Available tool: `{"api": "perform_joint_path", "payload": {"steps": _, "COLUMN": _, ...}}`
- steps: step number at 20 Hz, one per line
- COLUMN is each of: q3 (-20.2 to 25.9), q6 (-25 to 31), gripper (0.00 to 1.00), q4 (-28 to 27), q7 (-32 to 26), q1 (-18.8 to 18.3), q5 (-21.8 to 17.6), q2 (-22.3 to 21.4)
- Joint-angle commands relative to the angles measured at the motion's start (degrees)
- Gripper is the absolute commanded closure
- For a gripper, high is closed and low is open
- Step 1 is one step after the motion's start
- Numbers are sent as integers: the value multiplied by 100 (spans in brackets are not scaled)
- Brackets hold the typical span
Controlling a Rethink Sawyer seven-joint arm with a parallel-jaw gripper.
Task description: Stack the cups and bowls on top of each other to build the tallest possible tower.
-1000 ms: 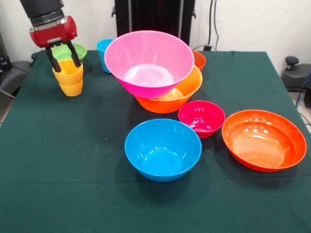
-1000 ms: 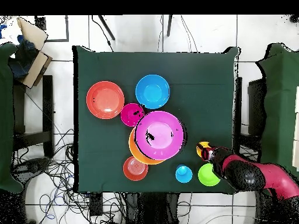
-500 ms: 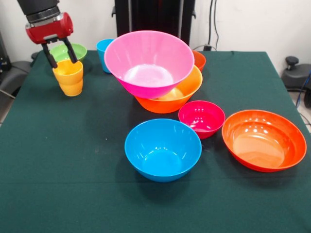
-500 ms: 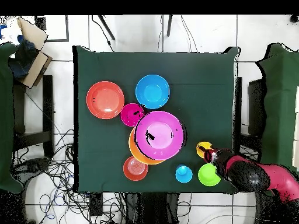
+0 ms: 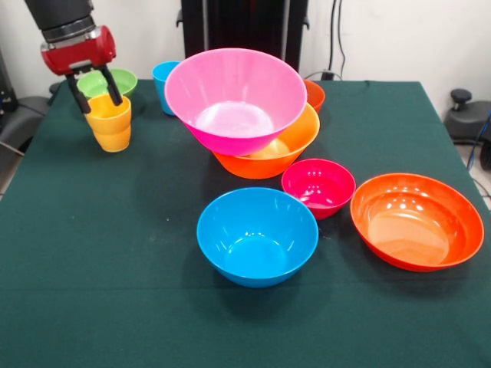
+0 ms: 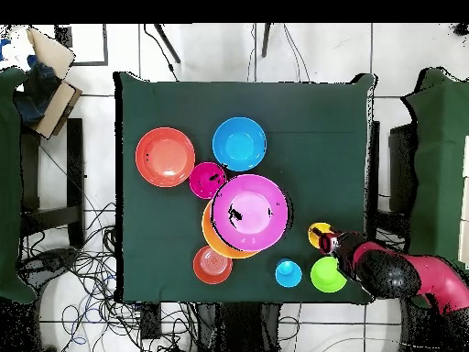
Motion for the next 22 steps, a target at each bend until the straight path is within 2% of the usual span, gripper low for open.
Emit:
{"api": "perform_joint_path", "payload": {"steps": 1, "q3": -302, "q6": -19, "gripper": 0, "q4": -560, "q7": -1852, "q1": 320, "q5": -604, "q2": 431}}
{"api": "perform_joint_path", "payload": {"steps": 13, "q3": -331, "q6": -98, "gripper": 0, "q4": -525, "q7": -1728, "q1": 309, "q5": -659, "q2": 402}}
{"api": "perform_joint_path", "payload": {"steps": 17, "q3": -312, "q6": -197, "gripper": 0, "q4": -248, "q7": -1374, "q1": 287, "q5": -672, "q2": 117}}
{"api": "perform_joint_path", "payload": {"steps": 22, "q3": -243, "q6": -350, "gripper": 0, "q4": 309, "q7": -742, "q1": 276, "q5": -612, "q2": -466}}
